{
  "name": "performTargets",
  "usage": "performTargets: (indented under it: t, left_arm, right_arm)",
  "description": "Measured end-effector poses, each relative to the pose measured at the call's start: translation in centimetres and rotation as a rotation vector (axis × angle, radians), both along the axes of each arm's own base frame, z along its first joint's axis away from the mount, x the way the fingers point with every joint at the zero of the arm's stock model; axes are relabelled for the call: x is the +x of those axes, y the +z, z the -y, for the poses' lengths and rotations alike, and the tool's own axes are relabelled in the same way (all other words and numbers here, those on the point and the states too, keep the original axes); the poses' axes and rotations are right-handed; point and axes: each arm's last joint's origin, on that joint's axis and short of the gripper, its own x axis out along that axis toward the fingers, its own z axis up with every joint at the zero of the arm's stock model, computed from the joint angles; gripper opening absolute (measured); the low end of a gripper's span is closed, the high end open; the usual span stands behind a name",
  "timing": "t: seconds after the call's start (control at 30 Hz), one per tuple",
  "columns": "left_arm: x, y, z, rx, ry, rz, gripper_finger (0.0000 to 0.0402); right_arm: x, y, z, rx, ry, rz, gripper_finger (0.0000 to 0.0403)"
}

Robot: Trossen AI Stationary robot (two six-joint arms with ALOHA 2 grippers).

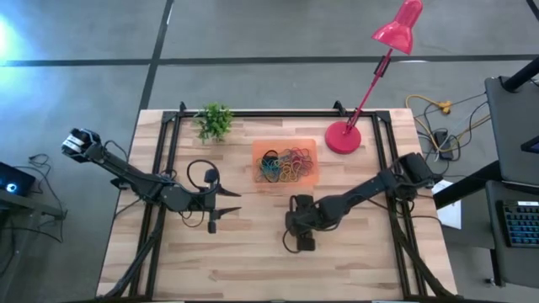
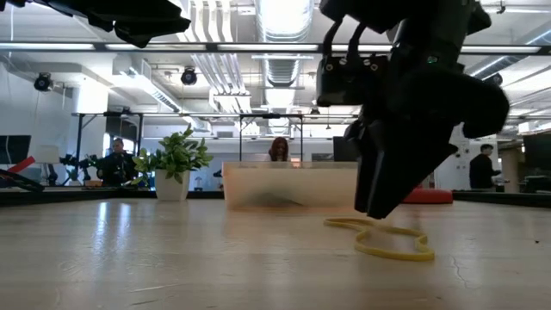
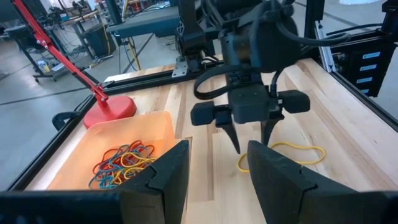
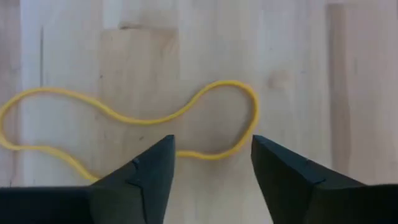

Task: Pick and place rubber bands into bin
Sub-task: Put the yellow rubber band into the bin

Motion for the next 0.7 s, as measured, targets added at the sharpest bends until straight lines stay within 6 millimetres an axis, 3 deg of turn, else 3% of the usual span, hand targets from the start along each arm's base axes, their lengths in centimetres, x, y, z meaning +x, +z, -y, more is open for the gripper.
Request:
performTargets:
  t: [0.27,0.7]
  left_arm:
    - [0.0,0.0,0.0,0.000,0.000,-0.001,0.0148]
    - [0.0,0.0,0.0,0.001,0.000,-0.001,0.0148]
  right_arm:
    - [0.6,-0.4,0.9,0.106,0.017,0.042,0.0221]
    - [0.1,-1.1,1.3,0.159,0.004,0.039,0.0221]
